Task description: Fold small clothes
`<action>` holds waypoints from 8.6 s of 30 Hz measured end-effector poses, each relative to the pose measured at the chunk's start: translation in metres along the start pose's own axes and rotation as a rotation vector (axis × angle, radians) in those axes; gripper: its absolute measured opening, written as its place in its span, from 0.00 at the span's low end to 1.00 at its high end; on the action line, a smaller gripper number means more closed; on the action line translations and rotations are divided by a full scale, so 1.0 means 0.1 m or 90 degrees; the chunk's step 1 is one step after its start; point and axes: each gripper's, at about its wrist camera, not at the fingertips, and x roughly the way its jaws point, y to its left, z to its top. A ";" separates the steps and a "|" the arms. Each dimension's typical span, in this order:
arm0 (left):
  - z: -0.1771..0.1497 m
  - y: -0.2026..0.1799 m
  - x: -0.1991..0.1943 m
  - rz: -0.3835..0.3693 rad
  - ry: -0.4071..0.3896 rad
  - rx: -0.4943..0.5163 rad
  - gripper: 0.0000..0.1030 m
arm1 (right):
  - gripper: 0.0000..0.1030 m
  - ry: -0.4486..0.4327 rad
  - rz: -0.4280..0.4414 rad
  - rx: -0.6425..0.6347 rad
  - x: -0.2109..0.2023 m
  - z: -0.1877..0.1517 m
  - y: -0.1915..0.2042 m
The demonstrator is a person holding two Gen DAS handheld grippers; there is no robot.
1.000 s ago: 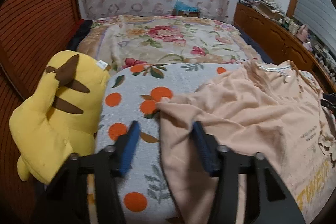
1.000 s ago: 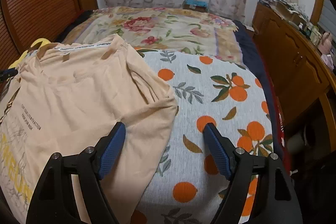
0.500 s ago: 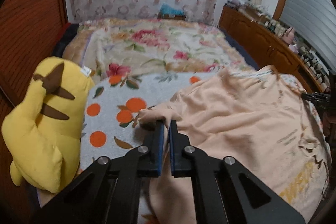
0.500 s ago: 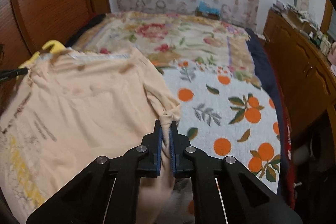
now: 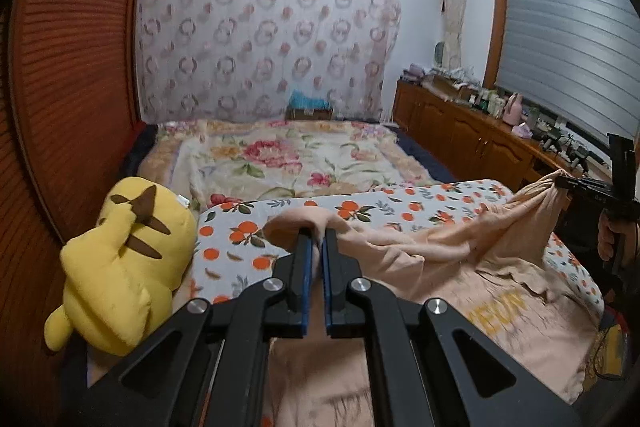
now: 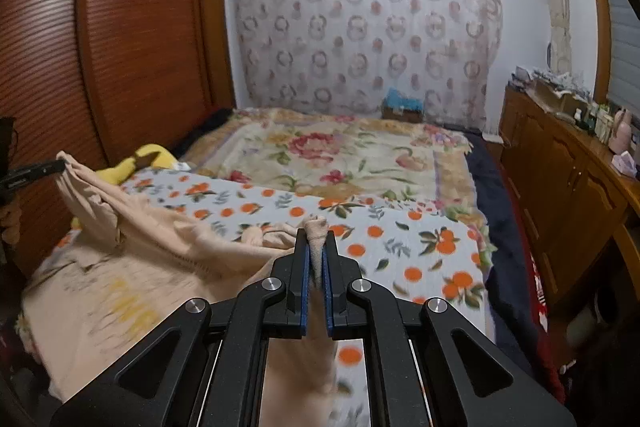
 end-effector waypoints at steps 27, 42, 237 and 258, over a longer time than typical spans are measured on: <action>-1.23 0.08 -1.23 0.070 0.056 -0.034 0.06 | 0.04 0.195 -0.003 -0.004 -1.07 -1.48 0.40; -1.00 0.09 -0.72 0.051 0.110 0.005 0.37 | 0.47 0.168 -0.013 -0.031 -0.67 -1.17 0.32; -0.49 0.15 1.45 0.061 0.225 -0.060 0.47 | 0.46 0.201 -0.097 0.078 1.36 -0.46 -0.58; -0.35 0.18 1.61 0.025 0.195 -0.072 0.03 | 0.34 0.207 -0.087 0.089 1.37 -0.43 -0.63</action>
